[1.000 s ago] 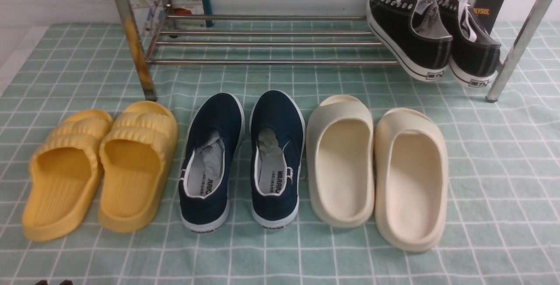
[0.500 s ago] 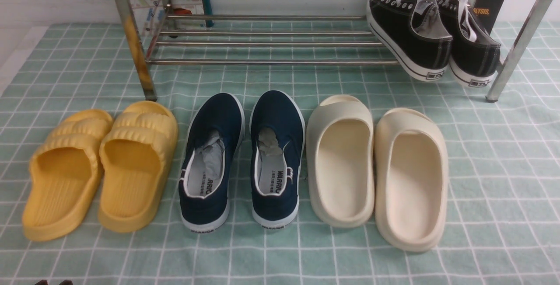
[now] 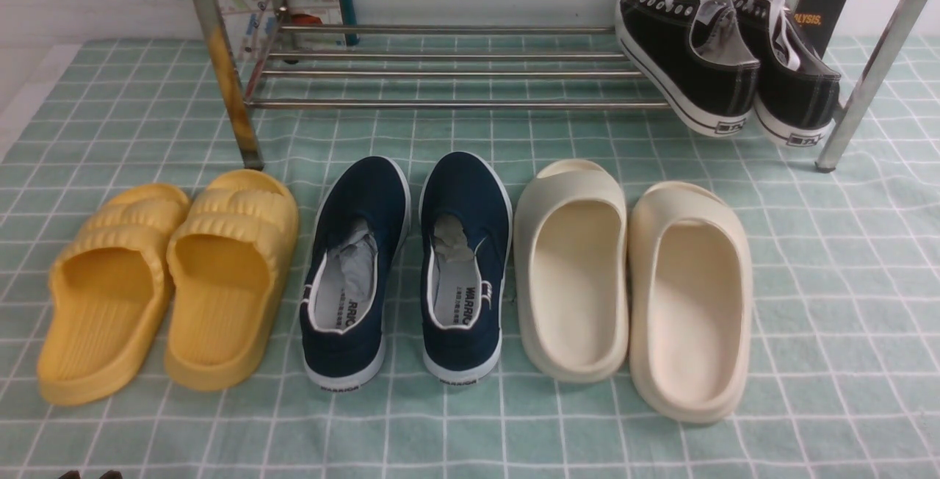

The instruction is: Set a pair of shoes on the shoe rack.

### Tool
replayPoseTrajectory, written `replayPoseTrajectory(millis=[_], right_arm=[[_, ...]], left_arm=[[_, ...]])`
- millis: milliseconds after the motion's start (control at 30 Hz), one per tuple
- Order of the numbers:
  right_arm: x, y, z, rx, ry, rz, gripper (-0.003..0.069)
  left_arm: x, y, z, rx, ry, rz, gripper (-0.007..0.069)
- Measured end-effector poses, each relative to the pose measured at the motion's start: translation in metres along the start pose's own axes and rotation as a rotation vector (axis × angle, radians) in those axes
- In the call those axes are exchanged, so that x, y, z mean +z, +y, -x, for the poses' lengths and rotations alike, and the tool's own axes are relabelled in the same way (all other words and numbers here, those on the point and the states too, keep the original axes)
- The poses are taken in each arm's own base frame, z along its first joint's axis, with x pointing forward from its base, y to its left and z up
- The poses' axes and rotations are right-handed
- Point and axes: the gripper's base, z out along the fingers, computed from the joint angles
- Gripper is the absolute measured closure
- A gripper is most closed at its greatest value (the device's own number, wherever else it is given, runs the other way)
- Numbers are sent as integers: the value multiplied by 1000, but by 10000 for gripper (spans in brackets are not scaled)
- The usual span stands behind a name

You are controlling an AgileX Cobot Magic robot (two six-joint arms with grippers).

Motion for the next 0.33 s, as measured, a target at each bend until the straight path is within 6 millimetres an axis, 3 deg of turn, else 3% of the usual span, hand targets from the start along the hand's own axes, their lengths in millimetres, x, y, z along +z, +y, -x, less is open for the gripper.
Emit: replayPoseTrajectory(millis=[333], right_arm=[[0, 0, 0, 0, 0, 0, 559]], left_arm=[[0, 0, 0, 0, 0, 0, 386]])
